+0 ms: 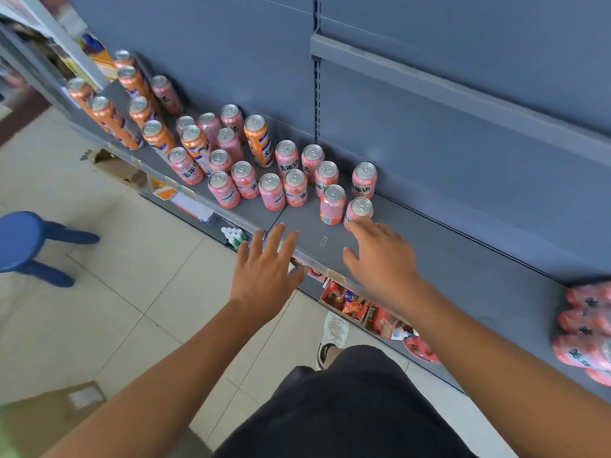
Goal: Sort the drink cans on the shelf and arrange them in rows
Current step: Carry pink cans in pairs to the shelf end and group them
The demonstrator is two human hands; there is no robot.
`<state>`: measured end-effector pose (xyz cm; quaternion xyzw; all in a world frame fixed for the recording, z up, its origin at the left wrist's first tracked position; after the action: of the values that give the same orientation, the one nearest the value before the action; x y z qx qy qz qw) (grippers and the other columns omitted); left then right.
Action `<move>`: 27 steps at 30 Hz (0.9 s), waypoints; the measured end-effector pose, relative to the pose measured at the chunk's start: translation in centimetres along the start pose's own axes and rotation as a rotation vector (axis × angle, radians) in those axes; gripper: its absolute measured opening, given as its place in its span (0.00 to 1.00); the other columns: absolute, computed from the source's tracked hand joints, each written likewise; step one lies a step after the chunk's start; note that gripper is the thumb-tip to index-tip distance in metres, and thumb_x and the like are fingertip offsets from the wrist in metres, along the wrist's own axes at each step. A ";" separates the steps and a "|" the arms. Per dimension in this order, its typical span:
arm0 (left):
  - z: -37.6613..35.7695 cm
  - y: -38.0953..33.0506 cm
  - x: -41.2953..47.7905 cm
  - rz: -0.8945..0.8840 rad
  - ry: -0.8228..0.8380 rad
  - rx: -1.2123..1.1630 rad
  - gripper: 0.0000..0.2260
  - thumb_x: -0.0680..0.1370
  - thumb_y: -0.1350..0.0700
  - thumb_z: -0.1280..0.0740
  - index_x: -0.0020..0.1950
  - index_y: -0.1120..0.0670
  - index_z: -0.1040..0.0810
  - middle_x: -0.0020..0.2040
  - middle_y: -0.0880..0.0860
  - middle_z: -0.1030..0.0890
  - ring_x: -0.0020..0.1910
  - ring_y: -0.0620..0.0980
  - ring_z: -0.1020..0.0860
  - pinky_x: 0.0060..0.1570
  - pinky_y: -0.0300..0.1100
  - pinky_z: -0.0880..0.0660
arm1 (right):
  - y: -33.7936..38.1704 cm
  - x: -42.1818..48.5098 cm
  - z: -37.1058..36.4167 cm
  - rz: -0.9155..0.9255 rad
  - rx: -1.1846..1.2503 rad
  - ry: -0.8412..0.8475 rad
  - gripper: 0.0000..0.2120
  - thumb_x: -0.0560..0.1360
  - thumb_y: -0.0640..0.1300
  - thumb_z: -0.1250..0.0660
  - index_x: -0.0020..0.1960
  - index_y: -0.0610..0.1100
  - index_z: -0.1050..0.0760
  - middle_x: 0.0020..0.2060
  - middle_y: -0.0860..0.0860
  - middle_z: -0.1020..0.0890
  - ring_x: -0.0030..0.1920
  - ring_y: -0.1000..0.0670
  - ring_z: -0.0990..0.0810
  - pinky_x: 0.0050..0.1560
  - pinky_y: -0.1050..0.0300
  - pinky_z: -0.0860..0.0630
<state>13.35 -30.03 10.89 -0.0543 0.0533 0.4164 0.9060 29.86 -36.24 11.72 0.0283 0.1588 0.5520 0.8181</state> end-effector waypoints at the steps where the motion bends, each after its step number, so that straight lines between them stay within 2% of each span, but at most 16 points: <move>1: -0.3 0.1 1.1 0.002 0.026 -0.002 0.27 0.81 0.37 0.42 0.76 0.47 0.40 0.77 0.53 0.37 0.75 0.60 0.38 0.72 0.59 0.37 | -0.6 0.9 -0.1 -0.013 0.011 0.005 0.19 0.78 0.52 0.38 0.67 0.49 0.32 0.62 0.50 0.24 0.59 0.43 0.25 0.50 0.49 0.28; 4: -1.3 -0.2 4.5 -0.011 0.098 0.026 0.28 0.81 0.36 0.45 0.78 0.46 0.45 0.79 0.52 0.43 0.77 0.60 0.43 0.75 0.59 0.40 | -2.7 3.2 -0.5 -0.054 0.014 0.017 0.16 0.78 0.51 0.38 0.63 0.47 0.30 0.60 0.49 0.23 0.57 0.43 0.24 0.46 0.51 0.31; 6: -2.0 -0.5 6.6 -0.020 0.130 0.024 0.28 0.81 0.36 0.45 0.78 0.47 0.47 0.80 0.52 0.44 0.78 0.60 0.44 0.75 0.60 0.42 | -4.2 4.6 -0.9 -0.089 0.036 0.041 0.16 0.78 0.51 0.38 0.63 0.46 0.31 0.60 0.49 0.23 0.57 0.42 0.24 0.47 0.50 0.30; 13: -4.2 -1.9 11.2 -0.038 0.180 0.001 0.29 0.81 0.38 0.42 0.77 0.51 0.43 0.78 0.52 0.39 0.77 0.60 0.41 0.73 0.58 0.39 | -7.4 7.0 -2.9 -0.223 0.131 0.122 0.23 0.79 0.50 0.38 0.70 0.45 0.36 0.63 0.46 0.24 0.61 0.41 0.25 0.53 0.49 0.29; 15: -6.7 -2.1 14.3 -0.065 0.235 -0.015 0.30 0.80 0.38 0.42 0.77 0.53 0.43 0.77 0.52 0.38 0.76 0.61 0.40 0.73 0.57 0.38 | -9.5 8.9 -4.9 -0.350 0.184 0.170 0.24 0.79 0.51 0.37 0.72 0.45 0.37 0.64 0.46 0.24 0.62 0.41 0.25 0.54 0.49 0.29; 19: -8.0 -1.8 16.8 -0.090 0.235 0.010 0.34 0.80 0.38 0.40 0.78 0.56 0.44 0.76 0.55 0.37 0.76 0.63 0.40 0.71 0.56 0.37 | -9.9 10.1 -6.5 -0.390 0.222 0.162 0.27 0.78 0.52 0.35 0.73 0.45 0.39 0.65 0.46 0.25 0.62 0.41 0.25 0.54 0.49 0.29; 22: -10.1 -1.7 19.1 -0.169 0.260 0.029 0.36 0.78 0.38 0.35 0.77 0.57 0.42 0.74 0.58 0.32 0.73 0.63 0.35 0.69 0.57 0.34 | -10.2 11.5 -8.4 -0.411 0.225 0.166 0.30 0.77 0.51 0.33 0.73 0.45 0.40 0.65 0.47 0.25 0.61 0.41 0.24 0.54 0.49 0.29; 25: -11.6 -1.6 21.2 -0.271 0.176 -0.023 0.36 0.72 0.40 0.26 0.71 0.58 0.37 0.65 0.59 0.24 0.65 0.63 0.25 0.60 0.57 0.26 | -10.4 12.8 -10.3 -0.410 0.257 0.164 0.34 0.75 0.53 0.30 0.75 0.45 0.42 0.68 0.47 0.26 0.64 0.42 0.25 0.57 0.48 0.28; 27: -12.5 -1.4 22.2 -0.324 0.142 -0.075 0.36 0.71 0.41 0.25 0.70 0.57 0.36 0.63 0.57 0.22 0.61 0.61 0.23 0.57 0.55 0.24 | -10.8 13.7 -11.4 -0.420 0.276 0.162 0.37 0.75 0.53 0.29 0.77 0.45 0.43 0.70 0.48 0.28 0.66 0.43 0.26 0.59 0.47 0.28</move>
<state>28.12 -16.11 -4.48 -0.1252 0.0920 0.2620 0.9525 40.89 -29.47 -4.60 0.0617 0.2996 0.3436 0.8879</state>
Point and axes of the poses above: each hand's wrist, its own x-axis towards the middle knuckle, its own z-axis out of the back of the hand, y = z × x, the point moved 10 cm from there along x, towards the middle knuckle
